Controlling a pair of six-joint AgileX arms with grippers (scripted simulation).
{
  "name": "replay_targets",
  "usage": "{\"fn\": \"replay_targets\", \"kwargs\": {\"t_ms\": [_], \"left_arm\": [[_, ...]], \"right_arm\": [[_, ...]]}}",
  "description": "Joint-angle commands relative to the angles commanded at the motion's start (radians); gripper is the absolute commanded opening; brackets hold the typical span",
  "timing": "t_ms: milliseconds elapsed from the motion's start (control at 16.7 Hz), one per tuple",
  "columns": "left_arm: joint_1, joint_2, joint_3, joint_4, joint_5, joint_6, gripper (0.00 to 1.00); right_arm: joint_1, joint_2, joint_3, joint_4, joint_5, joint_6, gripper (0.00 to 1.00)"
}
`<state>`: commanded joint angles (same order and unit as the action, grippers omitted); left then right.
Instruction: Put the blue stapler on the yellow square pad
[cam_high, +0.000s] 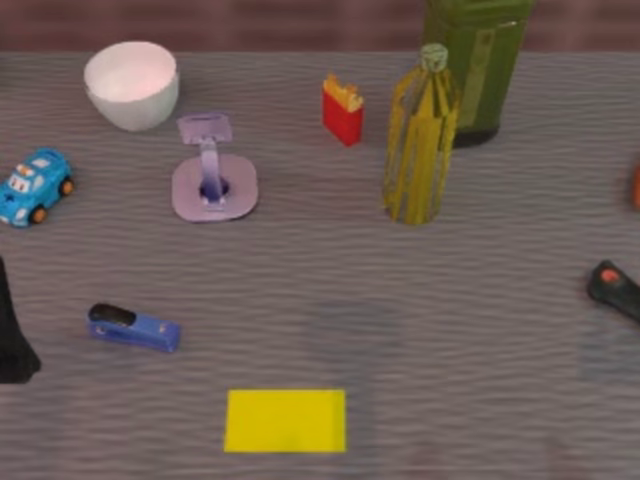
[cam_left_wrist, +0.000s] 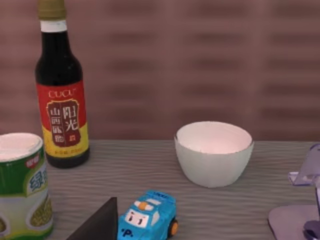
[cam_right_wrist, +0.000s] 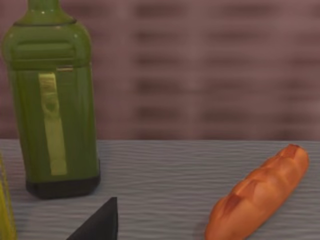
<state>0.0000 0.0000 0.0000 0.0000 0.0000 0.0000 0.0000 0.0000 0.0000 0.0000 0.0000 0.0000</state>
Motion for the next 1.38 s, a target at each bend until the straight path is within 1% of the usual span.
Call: {"fn": "replay_targets", "kwargs": {"t_ms": [120, 240, 420, 600, 1080, 1380], "left_arm": [[0.0, 0.0, 0.0, 0.0, 0.0, 0.0, 1.0], [-0.007, 0.031, 0.031, -0.024, 0.001, 0.031, 1.0], [-0.028, 0.158, 0.146, -0.112, 0.002, 0.156, 1.0], [-0.059, 0.382, 0.315, -0.247, 0.0, 0.358, 1.0], [-0.16, 1.209, 0.839, -0.697, -0.004, 1.022, 1.0], [-0.214, 1.591, 1.118, -0.923, -0.003, 1.353, 1.0]], "right_arm": [[0.0, 0.0, 0.0, 0.0, 0.0, 0.0, 1.0], [0.0, 0.0, 0.0, 0.0, 0.0, 0.0, 1.0], [0.0, 0.0, 0.0, 0.0, 0.0, 0.0, 1.0], [0.0, 0.0, 0.0, 0.0, 0.0, 0.0, 1.0], [0.0, 0.0, 0.0, 0.0, 0.0, 0.0, 1.0], [0.0, 0.0, 0.0, 0.0, 0.0, 0.0, 1.0]]}}
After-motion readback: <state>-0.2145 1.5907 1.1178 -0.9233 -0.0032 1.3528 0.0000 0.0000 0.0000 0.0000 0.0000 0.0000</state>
